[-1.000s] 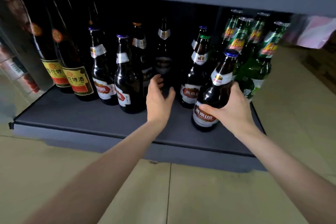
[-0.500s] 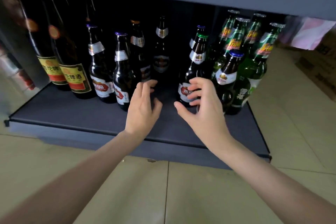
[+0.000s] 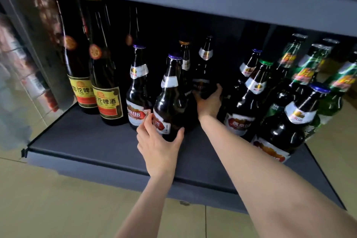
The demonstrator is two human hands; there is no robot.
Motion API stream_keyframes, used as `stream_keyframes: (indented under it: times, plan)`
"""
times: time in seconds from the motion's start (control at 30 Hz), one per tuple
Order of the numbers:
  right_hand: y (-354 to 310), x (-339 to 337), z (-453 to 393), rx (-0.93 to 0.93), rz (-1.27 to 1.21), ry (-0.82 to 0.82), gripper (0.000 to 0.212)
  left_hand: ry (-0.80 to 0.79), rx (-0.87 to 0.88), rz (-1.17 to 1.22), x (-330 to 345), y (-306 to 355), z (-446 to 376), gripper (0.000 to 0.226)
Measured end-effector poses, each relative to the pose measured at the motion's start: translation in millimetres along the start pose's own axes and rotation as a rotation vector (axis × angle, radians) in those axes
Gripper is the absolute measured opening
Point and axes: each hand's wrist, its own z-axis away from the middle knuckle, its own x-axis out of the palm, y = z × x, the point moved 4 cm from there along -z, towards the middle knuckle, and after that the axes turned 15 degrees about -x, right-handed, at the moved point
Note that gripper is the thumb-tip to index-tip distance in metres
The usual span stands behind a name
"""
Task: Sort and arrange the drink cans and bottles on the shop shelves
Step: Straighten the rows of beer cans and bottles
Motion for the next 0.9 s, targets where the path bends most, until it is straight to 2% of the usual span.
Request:
stream_keyframes:
  times: [0.13,0.23,0.4,0.57,0.73,0.9]
  plan:
    - [12,15,-18,-0.053,-0.086,0.025,0.085,0.0,0.011,0.043,2,-5,-6,0.084]
    - [20,27,-29,-0.022,-0.104,-0.005,0.087,-0.009,-0.016,0.05,5,-9,-6,0.084]
    - [31,37,-44,0.036,-0.039,-0.022,0.088,-0.009,-0.021,0.075,7,-7,-7,0.083]
    - [29,24,-25,0.046,-0.015,0.001,0.09,-0.031,-0.022,0.076,5,-7,-7,0.083]
    - [27,8,-3,0.007,0.042,0.076,0.086,-0.053,-0.018,0.057,5,-5,-5,0.083]
    - [26,9,-2,0.054,0.105,0.029,0.091,-0.049,-0.017,0.061,4,-6,-4,0.082]
